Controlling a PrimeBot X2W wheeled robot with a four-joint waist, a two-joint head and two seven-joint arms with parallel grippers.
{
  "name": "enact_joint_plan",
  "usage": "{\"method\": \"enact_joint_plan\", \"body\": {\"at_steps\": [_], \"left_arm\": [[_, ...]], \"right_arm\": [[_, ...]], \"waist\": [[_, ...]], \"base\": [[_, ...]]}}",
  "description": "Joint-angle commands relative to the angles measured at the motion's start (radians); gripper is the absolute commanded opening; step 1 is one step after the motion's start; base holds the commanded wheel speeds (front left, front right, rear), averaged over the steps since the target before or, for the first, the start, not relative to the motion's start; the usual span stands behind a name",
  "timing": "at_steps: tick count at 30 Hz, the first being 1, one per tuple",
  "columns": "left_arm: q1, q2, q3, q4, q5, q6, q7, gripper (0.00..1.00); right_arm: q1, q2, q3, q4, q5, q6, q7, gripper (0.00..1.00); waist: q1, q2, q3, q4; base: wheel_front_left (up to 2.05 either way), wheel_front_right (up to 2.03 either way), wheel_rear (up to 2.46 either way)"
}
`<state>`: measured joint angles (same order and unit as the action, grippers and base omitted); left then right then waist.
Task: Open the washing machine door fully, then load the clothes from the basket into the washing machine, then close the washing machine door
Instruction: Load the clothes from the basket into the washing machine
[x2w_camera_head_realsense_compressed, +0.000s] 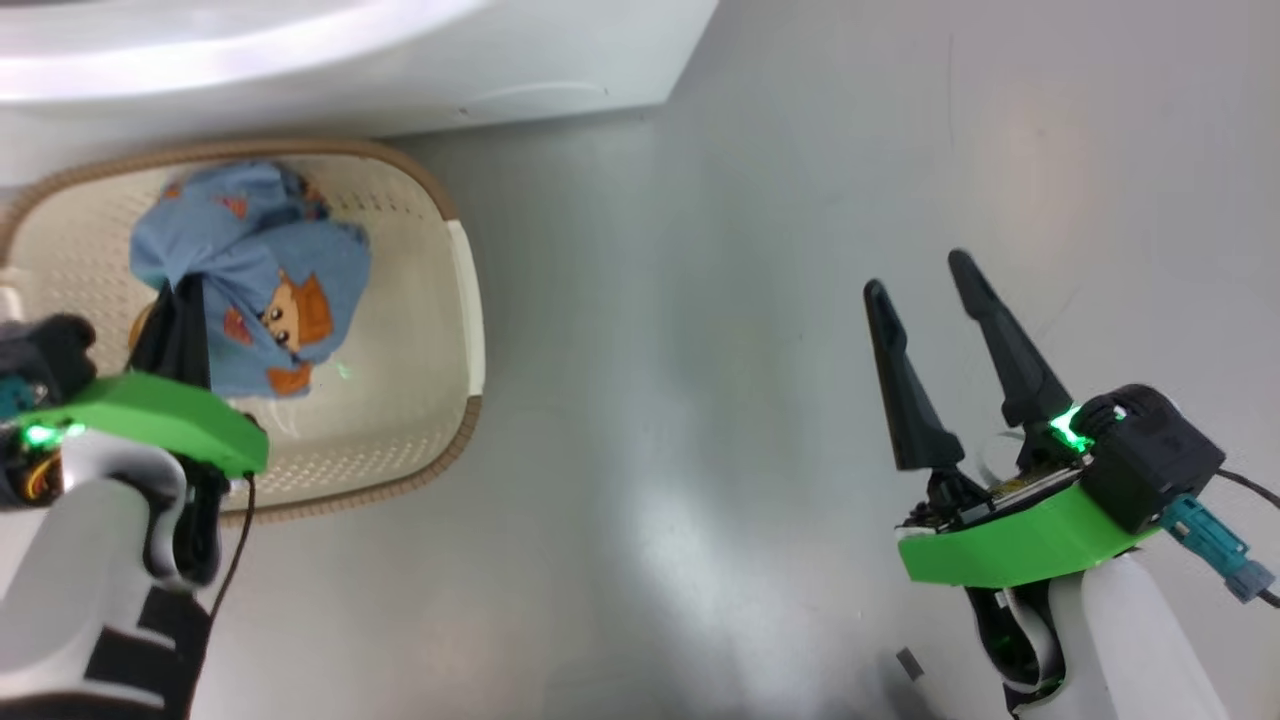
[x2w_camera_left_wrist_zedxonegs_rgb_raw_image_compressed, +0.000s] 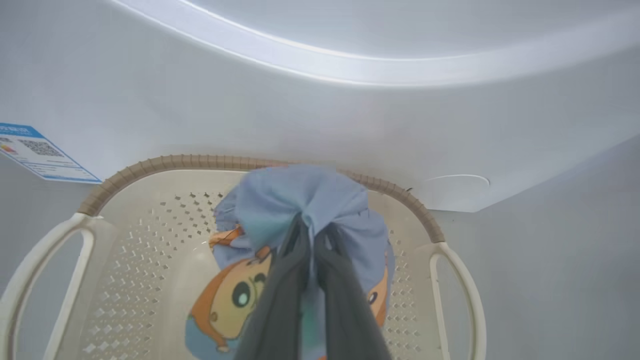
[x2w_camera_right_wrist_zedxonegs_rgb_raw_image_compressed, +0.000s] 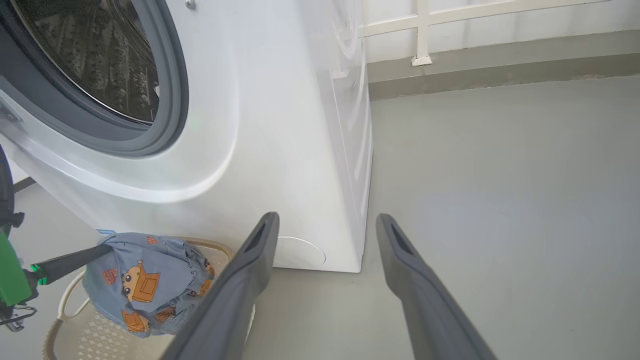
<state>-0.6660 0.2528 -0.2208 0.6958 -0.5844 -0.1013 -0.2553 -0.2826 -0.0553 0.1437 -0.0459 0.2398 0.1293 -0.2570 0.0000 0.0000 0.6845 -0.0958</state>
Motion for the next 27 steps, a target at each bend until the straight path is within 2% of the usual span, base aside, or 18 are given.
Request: {"method": "enact_joint_plan", "body": {"at_steps": [1,15,27], "left_arm": [[0.038,0.029,0.051,-0.05,0.015,0.005,-0.006,0.0],[0.232,-0.037,0.221,-0.34,0.129,0.015,-0.006,0.0],[0.35,-0.074,0.297,-0.507,0.189,0.021,-0.006,0.0]], "right_arm": [[0.036,0.005,0.023,-0.017,-0.005,0.001,-0.005,1.0],[0.069,0.005,0.035,0.019,0.007,0.001,-0.005,1.0],[0.116,0.005,0.038,0.039,0.006,0.001,-0.005,1.0]], "waist": [[0.0,0.0,-0.051,0.02],[0.0,0.0,-0.19,0.027],[0.0,0.0,-0.309,0.027]], "base": [[0.0,0.0,0.0],[0.0,0.0,0.0],[0.0,0.0,0.0]]}}
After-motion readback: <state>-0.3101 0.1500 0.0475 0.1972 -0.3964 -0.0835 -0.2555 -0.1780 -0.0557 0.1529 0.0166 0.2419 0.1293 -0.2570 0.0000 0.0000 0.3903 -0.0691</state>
